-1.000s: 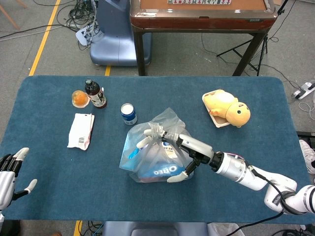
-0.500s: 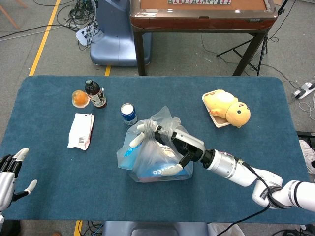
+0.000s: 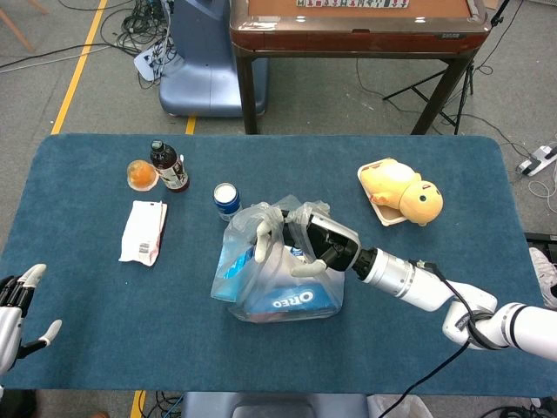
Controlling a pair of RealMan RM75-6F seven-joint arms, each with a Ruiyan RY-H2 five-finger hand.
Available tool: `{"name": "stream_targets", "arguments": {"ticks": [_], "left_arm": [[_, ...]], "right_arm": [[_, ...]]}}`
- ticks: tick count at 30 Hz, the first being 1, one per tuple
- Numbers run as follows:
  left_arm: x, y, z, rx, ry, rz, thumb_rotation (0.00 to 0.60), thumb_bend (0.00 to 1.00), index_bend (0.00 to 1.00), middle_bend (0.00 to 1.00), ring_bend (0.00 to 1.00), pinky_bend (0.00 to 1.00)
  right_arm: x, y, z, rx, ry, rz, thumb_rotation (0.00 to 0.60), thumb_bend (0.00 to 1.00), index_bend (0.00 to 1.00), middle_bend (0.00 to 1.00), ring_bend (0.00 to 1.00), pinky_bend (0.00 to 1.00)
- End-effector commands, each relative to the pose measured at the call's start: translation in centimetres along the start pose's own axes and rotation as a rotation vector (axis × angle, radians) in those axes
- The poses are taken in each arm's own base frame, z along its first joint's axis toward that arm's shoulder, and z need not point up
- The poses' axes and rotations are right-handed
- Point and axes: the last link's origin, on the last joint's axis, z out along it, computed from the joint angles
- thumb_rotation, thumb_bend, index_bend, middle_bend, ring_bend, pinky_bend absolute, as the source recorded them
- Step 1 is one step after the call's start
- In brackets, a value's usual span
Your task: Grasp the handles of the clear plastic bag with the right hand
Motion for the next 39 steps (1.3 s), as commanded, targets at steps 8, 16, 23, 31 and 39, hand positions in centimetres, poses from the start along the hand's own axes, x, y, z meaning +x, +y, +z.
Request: {"name": "stream_targets", "arguments": {"ticks": [8, 16, 23, 31, 39], "left_arm": [[0.1, -0.1, 0.0, 0.004, 0.003, 0.0, 0.6, 0.22, 0.06, 0.12, 0.13, 0.09], [0.1, -0.3, -0.3, 0.013, 0.002, 0.0, 0.6, 0.22, 0.06, 0.12, 0.13, 0.09], [0.1, -0.4, -0.3, 0.011, 0.003, 0.0, 0.6, 0.22, 0.06, 0.12, 0.13, 0.09], [-0.1, -0.3, -0.2, 0.009, -0.004, 0.002, 0.6, 0.22, 0.06, 0.12, 0.13, 0.09], [-0.2, -0.2, -0.1, 0.007, -0.007, 0.004, 0.6, 0.22, 0.06, 0.12, 0.13, 0.09]], "right_arm": [[-1.1, 0.5, 1.3, -0.069, -0.058, -0.06, 0.6, 0.0, 0.38, 0.36, 0.24, 0.19], [-1.7, -0.4, 2.2, -0.034, -0.092, -0.003, 0.6, 0.0, 0.44, 0.47, 0.31, 0.26], [-0.6, -1.2, 2.1, 0.012, -0.049, 0.039, 0.6, 0.0, 0.61, 0.61, 0.44, 0.35], [0.3, -2.4, 1.4, 0.059, -0.044, 0.044, 0.6, 0.0, 0.64, 0.66, 0.51, 0.42], [1.2, -2.9, 1.0, 0.076, -0.009, 0.128, 0.6, 0.0, 0.66, 0.69, 0.56, 0.58]]}}
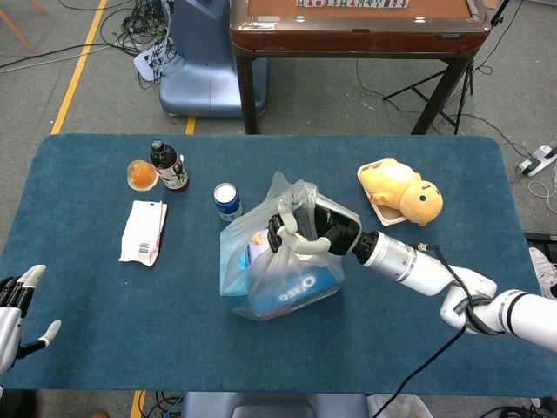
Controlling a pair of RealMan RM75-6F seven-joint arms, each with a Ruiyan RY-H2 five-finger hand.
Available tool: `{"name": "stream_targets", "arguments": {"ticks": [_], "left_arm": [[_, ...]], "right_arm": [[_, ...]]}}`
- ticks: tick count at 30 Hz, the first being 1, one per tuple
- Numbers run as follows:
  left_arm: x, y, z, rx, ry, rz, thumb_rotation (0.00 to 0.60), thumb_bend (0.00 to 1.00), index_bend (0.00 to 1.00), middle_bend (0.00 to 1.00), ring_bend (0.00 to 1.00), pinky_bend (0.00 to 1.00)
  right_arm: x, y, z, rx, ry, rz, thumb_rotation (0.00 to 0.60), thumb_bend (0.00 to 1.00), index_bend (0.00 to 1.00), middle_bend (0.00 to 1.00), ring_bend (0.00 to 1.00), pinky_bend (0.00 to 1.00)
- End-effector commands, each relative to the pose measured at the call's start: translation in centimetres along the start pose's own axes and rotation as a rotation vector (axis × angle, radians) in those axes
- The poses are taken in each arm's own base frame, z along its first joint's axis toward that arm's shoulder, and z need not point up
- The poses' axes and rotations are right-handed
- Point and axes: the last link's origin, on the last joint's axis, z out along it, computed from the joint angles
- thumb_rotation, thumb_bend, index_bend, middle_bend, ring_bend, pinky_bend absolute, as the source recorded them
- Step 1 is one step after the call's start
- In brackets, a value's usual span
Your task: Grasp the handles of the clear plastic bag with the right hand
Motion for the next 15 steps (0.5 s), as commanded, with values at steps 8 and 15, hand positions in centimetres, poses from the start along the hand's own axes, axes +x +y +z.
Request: {"name": "stream_targets", "arguments": {"ticks": [8, 15], "left_arm": [[0.0, 0.3, 0.2, -0.009, -0.004, 0.001, 0.6, 0.22, 0.06, 0.12, 0.13, 0.09], [-0.1, 0.6, 0.2, -0.019, -0.007, 0.001, 0.6, 0.22, 0.06, 0.12, 0.13, 0.09]], "right_arm": [[0.4, -1.2, 0.2, 0.068, 0.086, 0.139, 0.6, 0.07, 0.73, 0.78, 0.69, 0.73], [-1.4, -2.3, 1.4, 0.121, 0.106, 0.242, 0.6, 0.33, 0.83, 0.87, 0.82, 0.84]]}}
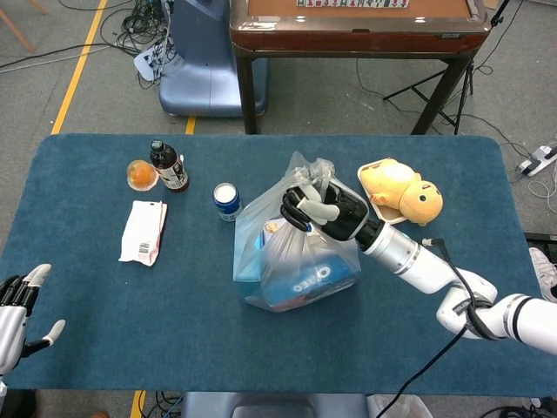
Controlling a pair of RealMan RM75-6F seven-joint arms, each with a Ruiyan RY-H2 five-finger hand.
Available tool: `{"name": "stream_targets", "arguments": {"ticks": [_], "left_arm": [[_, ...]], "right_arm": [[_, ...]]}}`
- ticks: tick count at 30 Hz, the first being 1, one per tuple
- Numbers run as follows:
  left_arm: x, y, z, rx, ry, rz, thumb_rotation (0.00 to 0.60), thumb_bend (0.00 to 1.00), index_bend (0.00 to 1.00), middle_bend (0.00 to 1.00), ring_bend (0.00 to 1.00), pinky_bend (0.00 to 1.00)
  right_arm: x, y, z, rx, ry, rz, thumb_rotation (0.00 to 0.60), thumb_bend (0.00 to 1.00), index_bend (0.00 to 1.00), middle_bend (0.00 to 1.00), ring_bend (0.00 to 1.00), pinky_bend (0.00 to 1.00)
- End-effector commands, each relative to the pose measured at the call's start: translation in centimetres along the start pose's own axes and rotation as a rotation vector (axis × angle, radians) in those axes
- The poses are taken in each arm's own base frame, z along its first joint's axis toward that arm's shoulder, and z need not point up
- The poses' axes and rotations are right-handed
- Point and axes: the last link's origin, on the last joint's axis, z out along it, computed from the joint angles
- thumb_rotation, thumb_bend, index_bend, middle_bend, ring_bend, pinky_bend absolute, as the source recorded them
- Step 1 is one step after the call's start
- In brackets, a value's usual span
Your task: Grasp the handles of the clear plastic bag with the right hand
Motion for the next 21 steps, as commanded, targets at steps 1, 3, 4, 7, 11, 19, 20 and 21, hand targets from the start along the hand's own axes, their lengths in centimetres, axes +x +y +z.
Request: {"name": "stream_targets", "arguments": {"ticks": [1, 3, 4, 7, 11, 19, 20, 21], "left_arm": [[0.0, 0.1, 0.0, -0.005, 0.002, 0.0, 0.6, 0.22, 0.06, 0.12, 0.13, 0.09], [0.0, 0.2, 0.0, -0.009, 0.003, 0.0, 0.6, 0.22, 0.06, 0.12, 0.13, 0.09], [0.0, 0.3, 0.0, -0.01, 0.002, 0.0, 0.6, 0.22, 0.06, 0.12, 0.13, 0.09], [0.1, 0.3, -0.1, -0.009, 0.004, 0.0, 0.6, 0.22, 0.06, 0.12, 0.13, 0.09], [0.1, 0.2, -0.1, -0.005, 0.002, 0.002, 0.6, 0.22, 0.06, 0.12, 0.13, 0.09], [0.0, 0.0, -0.1, 0.004, 0.0, 0.006, 0.6, 0.22, 0.06, 0.12, 0.13, 0.09], [0.0, 0.0, -0.1, 0.004, 0.0, 0.006, 0.6, 0.22, 0.06, 0.12, 0.13, 0.09], [0.0, 0.0, -0.1, 0.004, 0.0, 0.006, 0.6, 0.22, 0.06, 0.12, 0.13, 0.09]], "right_arm": [[-1.3, -0.4, 0.6, 0.018, 0.004, 0.06, 0.6, 0.35, 0.84, 0.88, 0.83, 0.85], [-2.0, -0.5, 0.9, 0.025, -0.004, 0.088, 0.6, 0.39, 0.86, 0.89, 0.84, 0.86], [-2.3, -0.6, 1.0, 0.028, -0.008, 0.095, 0.6, 0.4, 0.86, 0.89, 0.85, 0.87], [-3.1, -0.8, 1.6, 0.038, -0.02, 0.124, 0.6, 0.45, 0.88, 0.91, 0.88, 0.89], [-4.4, -1.4, 2.4, 0.057, -0.057, 0.161, 0.6, 0.47, 0.89, 0.92, 0.9, 0.92], [-5.2, -1.2, 3.7, 0.044, -0.07, 0.163, 0.6, 0.47, 0.89, 0.93, 0.91, 0.92], [-5.2, -1.2, 3.9, 0.043, -0.072, 0.165, 0.6, 0.47, 0.89, 0.93, 0.91, 0.92], [-5.2, -1.1, 4.0, 0.042, -0.073, 0.165, 0.6, 0.47, 0.89, 0.93, 0.91, 0.92]]}}
